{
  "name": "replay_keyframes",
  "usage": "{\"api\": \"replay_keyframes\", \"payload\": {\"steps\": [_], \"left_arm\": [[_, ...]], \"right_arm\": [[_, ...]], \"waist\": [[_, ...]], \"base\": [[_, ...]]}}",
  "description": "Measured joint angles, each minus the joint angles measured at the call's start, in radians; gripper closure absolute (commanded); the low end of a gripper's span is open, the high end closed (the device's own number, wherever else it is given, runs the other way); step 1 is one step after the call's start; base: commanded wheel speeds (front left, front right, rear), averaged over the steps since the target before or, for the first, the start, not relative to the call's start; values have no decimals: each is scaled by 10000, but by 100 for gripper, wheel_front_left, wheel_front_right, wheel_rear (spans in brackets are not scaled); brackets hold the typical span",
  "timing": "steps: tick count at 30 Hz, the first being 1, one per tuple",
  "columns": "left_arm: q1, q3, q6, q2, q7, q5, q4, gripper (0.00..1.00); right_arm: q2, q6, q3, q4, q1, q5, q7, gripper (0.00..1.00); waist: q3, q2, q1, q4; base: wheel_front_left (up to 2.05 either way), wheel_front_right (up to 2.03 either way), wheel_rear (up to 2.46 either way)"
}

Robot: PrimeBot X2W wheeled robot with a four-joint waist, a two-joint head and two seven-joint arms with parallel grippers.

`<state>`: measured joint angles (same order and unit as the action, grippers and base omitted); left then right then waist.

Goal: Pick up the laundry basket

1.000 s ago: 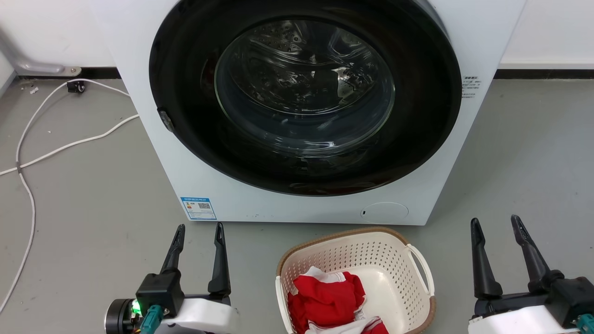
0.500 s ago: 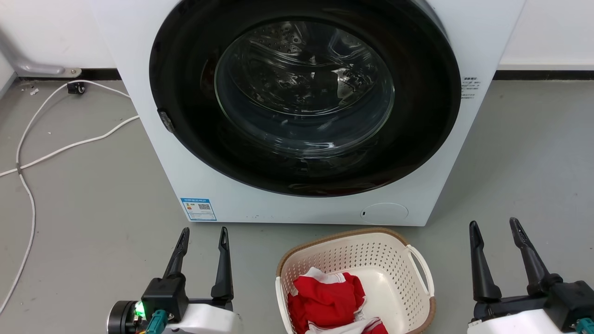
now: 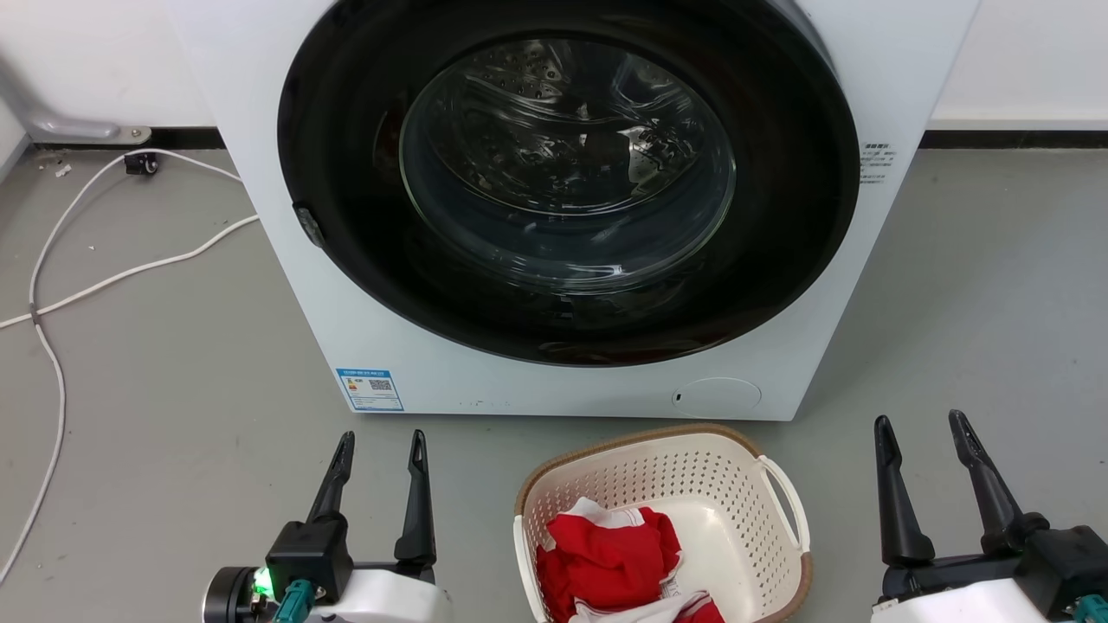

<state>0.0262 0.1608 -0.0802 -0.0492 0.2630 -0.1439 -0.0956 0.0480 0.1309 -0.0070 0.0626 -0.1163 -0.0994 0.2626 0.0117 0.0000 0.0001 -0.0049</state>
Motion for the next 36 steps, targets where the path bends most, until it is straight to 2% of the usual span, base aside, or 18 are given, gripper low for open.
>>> {"api": "replay_keyframes", "payload": {"steps": [8, 14, 27, 36], "left_arm": [[-204, 280, 188, -2, 0, -111, -529, 0], [-934, 786, 454, -2, 0, -253, -1333, 0], [-3152, 2027, 663, -4, 2, -1116, -4132, 0], [-4514, 2552, 802, -6, 2, -1810, -5937, 0]], "right_arm": [[0, 0, -293, -351, 84, 274, 8, 0], [4, 0, -665, -995, 822, 1045, 8, 0], [42, 2, -1327, -2987, 2940, 2792, 6, 0], [679, 2, -1413, -4815, 4321, 3348, 8, 0]], "waist": [[241, 0, -1, -6], [829, 0, 0, -35], [3008, 0, 1, -53], [4641, 0, 1, -34]], "base": [[0, 0, 0], [0, 0, 0], [0, 0, 0], [0, 0, 0]]}}
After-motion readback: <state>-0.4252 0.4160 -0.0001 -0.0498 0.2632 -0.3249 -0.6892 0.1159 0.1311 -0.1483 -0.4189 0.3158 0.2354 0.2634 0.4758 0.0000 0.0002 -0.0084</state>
